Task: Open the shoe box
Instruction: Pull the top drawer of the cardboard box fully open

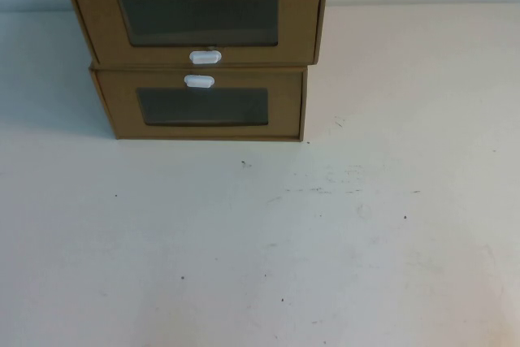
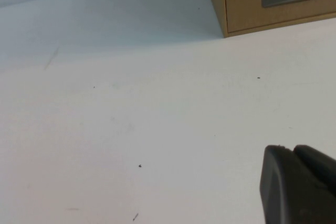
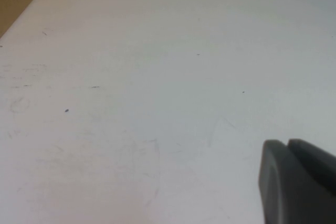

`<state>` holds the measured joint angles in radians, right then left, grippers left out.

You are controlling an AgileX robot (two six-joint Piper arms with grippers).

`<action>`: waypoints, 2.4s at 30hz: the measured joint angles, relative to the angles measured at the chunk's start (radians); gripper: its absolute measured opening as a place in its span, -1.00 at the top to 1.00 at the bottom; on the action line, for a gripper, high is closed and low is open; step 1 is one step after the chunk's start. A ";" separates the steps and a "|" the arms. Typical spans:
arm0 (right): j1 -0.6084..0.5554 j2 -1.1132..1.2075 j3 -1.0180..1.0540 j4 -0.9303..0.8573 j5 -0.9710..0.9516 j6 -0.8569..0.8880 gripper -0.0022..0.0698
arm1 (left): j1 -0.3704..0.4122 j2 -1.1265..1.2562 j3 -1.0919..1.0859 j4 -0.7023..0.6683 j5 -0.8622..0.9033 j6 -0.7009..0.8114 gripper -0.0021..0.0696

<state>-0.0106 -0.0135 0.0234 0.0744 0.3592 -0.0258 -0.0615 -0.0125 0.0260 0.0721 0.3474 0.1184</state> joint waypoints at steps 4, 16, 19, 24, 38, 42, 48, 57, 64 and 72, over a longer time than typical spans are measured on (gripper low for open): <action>0.000 0.000 0.000 0.000 0.000 0.000 0.98 | 0.000 0.000 0.000 0.000 0.000 0.000 0.96; 0.000 0.000 0.000 0.000 0.000 0.000 0.98 | 0.000 0.000 0.000 -0.166 -0.165 -0.132 0.96; 0.000 0.000 0.000 0.000 0.000 0.000 0.98 | 0.000 0.000 0.000 -0.264 -0.277 -0.234 0.96; 0.000 0.000 0.000 0.000 0.000 0.000 0.98 | 0.000 0.000 0.000 -0.313 -0.365 -0.271 0.96; 0.000 0.000 0.000 0.000 0.000 0.001 0.98 | 0.000 0.070 -0.089 -0.319 -0.231 -0.277 0.96; 0.000 0.000 0.000 0.000 0.000 0.001 0.98 | 0.000 0.272 -0.286 -0.319 -0.055 -0.241 0.96; 0.000 0.000 0.000 0.000 0.000 0.001 0.98 | 0.000 0.637 -0.638 -0.377 0.161 -0.039 0.96; 0.000 0.000 0.000 0.000 0.000 0.001 0.98 | 0.000 1.149 -1.215 -0.712 0.416 0.389 0.96; 0.000 0.000 0.000 0.000 0.000 0.001 0.98 | -0.027 1.505 -1.698 -0.754 0.588 0.449 0.96; 0.000 0.000 0.000 0.000 0.000 0.001 0.98 | -0.084 1.854 -2.179 -0.758 0.735 0.435 0.96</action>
<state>-0.0106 -0.0135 0.0234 0.0744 0.3592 -0.0252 -0.1457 1.8417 -2.1535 -0.6862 1.0823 0.5535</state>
